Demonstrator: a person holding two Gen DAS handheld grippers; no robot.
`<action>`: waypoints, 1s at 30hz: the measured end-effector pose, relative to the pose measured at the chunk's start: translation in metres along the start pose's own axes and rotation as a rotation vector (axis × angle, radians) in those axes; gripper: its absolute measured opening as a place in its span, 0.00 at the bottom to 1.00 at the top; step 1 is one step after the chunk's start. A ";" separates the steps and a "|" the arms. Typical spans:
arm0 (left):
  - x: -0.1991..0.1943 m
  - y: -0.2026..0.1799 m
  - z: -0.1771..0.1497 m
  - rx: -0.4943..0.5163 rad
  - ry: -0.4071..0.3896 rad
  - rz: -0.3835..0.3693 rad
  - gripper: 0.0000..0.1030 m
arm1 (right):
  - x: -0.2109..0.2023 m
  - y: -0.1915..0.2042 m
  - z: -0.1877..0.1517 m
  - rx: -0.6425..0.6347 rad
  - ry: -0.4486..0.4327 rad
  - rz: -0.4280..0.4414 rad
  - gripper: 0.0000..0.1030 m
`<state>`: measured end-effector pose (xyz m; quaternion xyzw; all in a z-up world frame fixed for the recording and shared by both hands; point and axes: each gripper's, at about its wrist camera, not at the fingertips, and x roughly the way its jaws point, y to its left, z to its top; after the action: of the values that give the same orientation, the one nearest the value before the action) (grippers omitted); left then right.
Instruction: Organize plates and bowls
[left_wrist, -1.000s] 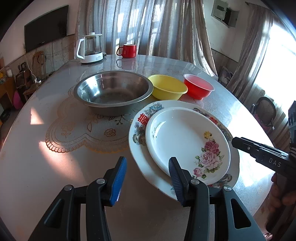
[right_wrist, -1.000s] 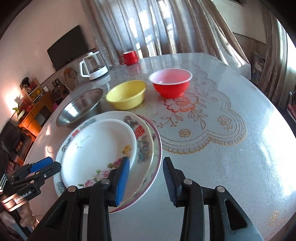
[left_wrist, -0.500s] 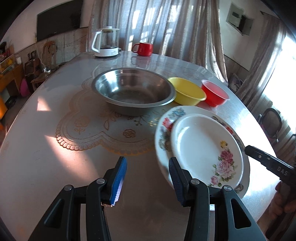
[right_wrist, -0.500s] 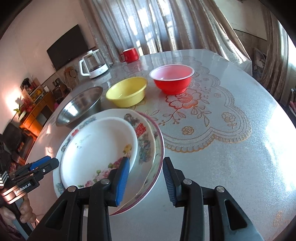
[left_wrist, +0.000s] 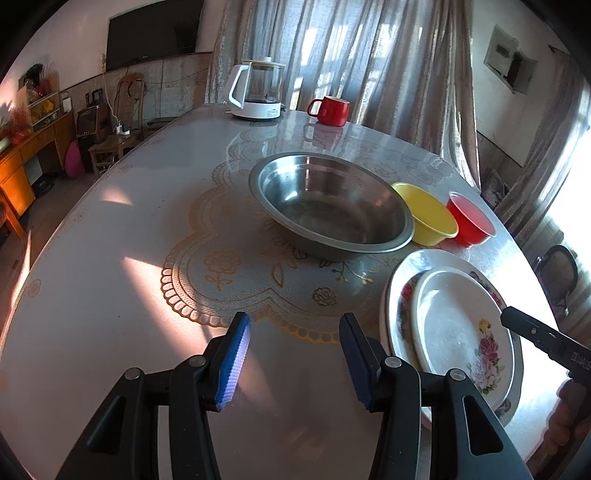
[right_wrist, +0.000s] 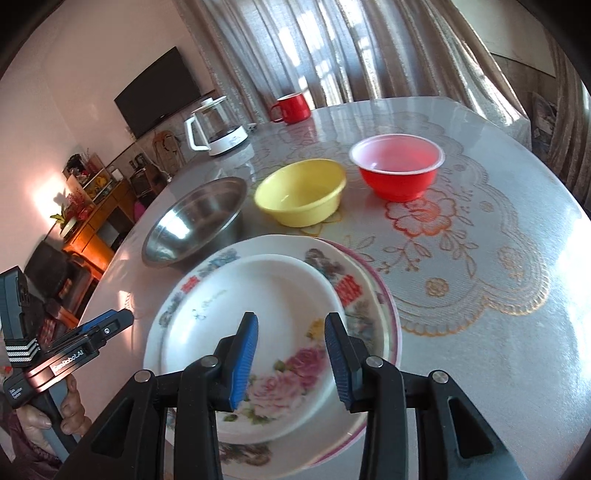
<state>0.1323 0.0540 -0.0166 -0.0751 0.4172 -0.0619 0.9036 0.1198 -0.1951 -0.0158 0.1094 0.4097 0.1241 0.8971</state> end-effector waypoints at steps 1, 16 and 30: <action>0.001 0.003 0.002 -0.007 0.000 0.003 0.49 | 0.003 0.004 0.002 -0.006 0.004 0.008 0.37; 0.015 0.027 0.053 -0.040 -0.065 0.022 0.48 | 0.080 0.049 0.058 -0.006 0.067 0.123 0.39; 0.062 0.030 0.084 -0.059 -0.006 -0.006 0.24 | 0.117 0.054 0.088 -0.003 0.085 0.055 0.35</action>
<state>0.2375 0.0793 -0.0148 -0.1031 0.4158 -0.0520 0.9021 0.2534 -0.1159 -0.0263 0.1140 0.4443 0.1539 0.8752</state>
